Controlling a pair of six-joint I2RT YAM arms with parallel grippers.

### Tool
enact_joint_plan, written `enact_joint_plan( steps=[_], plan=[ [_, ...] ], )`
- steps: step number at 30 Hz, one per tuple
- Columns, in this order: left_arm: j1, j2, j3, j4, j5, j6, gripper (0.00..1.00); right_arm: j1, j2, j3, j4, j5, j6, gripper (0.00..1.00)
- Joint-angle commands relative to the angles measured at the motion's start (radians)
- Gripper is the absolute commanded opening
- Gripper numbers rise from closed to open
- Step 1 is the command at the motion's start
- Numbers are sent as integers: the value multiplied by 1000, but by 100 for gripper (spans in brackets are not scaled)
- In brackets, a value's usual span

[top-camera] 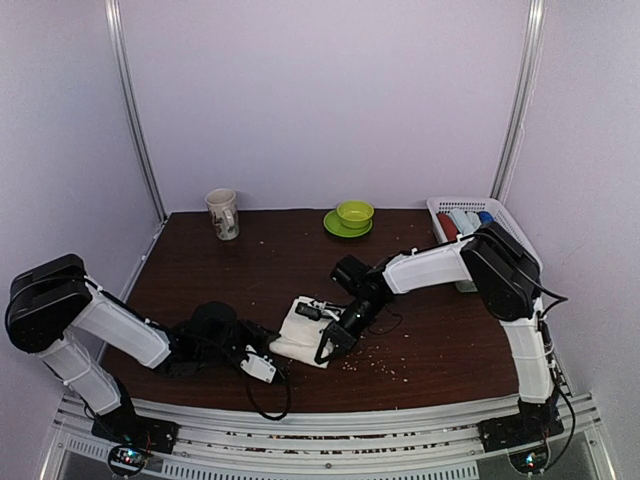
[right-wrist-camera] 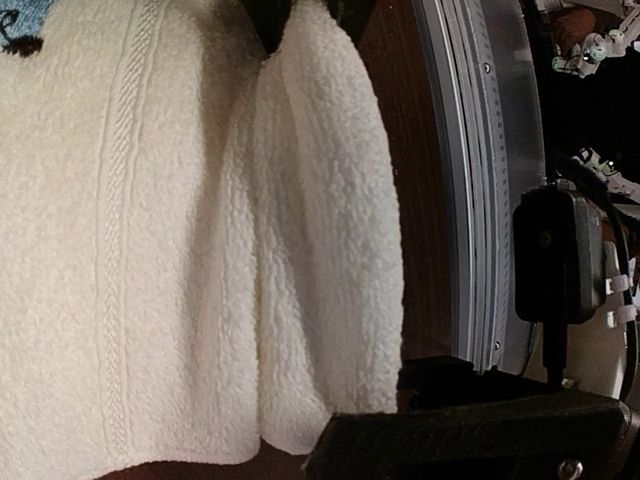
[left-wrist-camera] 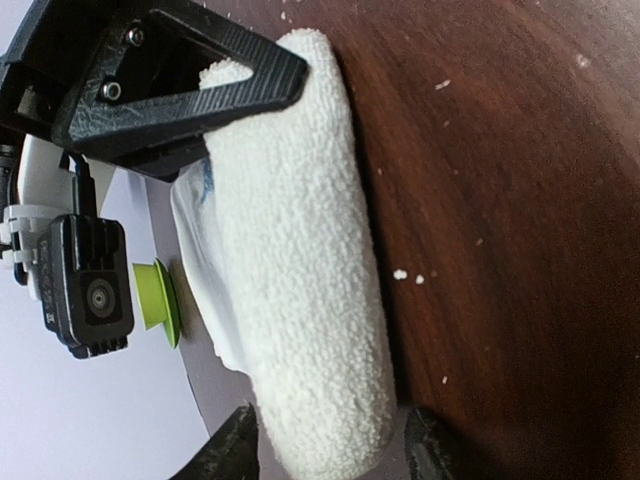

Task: Roll the towels
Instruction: Roll the towel at the center of the board.

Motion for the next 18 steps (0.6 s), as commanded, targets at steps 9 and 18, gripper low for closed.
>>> enact_joint_plan(
  steps=[9,18],
  plan=[
    [-38,46,-47,98,-14,14,54,-17,75,-11,-72,29,11,1],
    [-48,131,-1,83,-75,14,29,-18,77,-8,-85,22,0,1]
  ],
)
